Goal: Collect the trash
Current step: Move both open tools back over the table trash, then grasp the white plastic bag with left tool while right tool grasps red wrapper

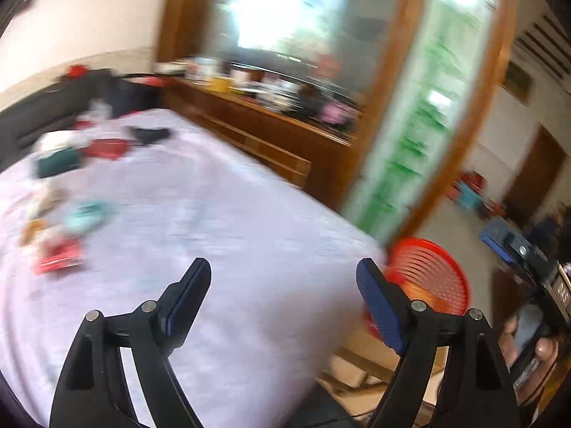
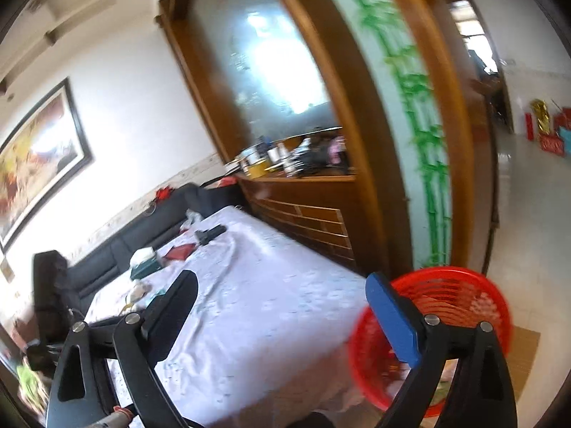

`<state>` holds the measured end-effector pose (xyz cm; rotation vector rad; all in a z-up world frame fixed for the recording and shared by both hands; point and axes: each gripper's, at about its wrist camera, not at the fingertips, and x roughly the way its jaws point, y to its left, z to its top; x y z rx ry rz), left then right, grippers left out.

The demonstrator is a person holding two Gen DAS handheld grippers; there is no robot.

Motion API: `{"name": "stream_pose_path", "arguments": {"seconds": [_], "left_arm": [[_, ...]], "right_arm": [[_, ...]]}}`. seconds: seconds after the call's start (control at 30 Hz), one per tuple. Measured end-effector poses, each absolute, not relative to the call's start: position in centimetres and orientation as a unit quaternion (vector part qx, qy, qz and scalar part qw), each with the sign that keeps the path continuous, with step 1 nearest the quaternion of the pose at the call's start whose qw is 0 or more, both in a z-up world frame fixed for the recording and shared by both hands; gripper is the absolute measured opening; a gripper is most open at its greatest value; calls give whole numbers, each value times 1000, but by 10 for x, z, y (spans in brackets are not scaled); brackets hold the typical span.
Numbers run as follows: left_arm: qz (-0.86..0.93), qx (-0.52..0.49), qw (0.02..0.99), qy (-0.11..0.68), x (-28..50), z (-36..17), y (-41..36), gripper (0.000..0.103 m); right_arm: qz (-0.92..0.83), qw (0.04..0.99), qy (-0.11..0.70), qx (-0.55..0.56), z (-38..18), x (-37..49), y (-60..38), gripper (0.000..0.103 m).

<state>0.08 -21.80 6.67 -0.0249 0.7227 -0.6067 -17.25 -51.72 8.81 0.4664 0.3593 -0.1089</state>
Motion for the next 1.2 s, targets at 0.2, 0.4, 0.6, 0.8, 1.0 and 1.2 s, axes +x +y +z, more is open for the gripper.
{"name": "stream_pose_path", "arguments": {"seconds": [0.2,0.4,0.6,0.8,1.0,1.2], "left_arm": [[-201,-81,909,357,18,70,-107,82],[-130,-106,918,361,29,59,-34,82],[-102,-160,900,392,51,38,9,82],[-62,-152,900,404,84,31,27,82],[-41,-123,896,425,144,19,29,82],[-44,-69,888,453,198,-7,8,82]], "right_arm": [[14,960,193,201,99,-125,-444,97],[91,955,221,177,102,-76,-380,97],[170,933,245,203,92,-33,-339,97],[216,909,281,219,73,8,-311,97],[254,882,315,241,47,45,-285,97],[268,860,353,254,13,80,-260,91]]}}
